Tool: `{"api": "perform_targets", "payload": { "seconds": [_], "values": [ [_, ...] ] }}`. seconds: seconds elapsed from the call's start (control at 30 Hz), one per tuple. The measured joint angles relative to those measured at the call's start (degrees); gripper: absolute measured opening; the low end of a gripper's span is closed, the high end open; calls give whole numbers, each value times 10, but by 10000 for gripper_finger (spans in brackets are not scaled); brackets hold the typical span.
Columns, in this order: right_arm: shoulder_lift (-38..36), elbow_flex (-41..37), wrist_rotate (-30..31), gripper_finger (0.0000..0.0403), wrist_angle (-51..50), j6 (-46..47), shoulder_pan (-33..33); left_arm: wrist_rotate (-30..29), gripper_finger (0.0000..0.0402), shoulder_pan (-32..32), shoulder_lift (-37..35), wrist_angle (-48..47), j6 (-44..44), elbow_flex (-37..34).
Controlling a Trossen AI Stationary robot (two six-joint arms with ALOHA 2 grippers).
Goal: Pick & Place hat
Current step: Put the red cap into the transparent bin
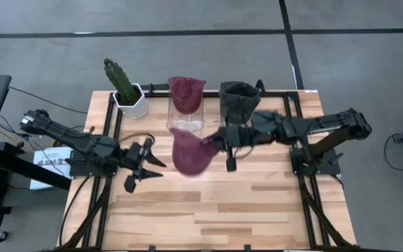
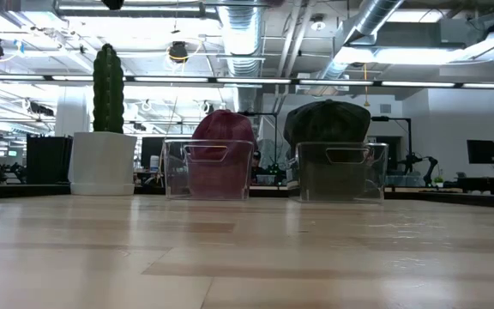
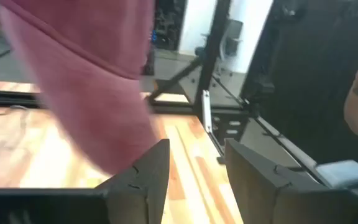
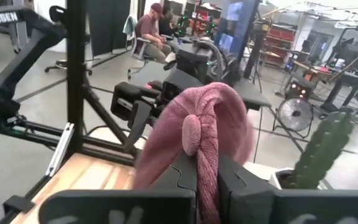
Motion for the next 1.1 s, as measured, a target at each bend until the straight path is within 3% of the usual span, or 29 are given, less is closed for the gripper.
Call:
{"api": "perform_targets", "payload": {
  "seconds": [0.43, 0.8, 1.1],
  "values": [
    [30, 10, -201, 0, 1, 15, -192, -5, 155, 49, -163, -134, 50, 0],
    [144, 87, -397, 0, 22, -1, -317, -6, 155, 78, -162, -149, 68, 0],
    [262, 207, -464, 0, -55, -51, -382, -6, 155, 106, -154, -148, 73, 0]
  ]
}}
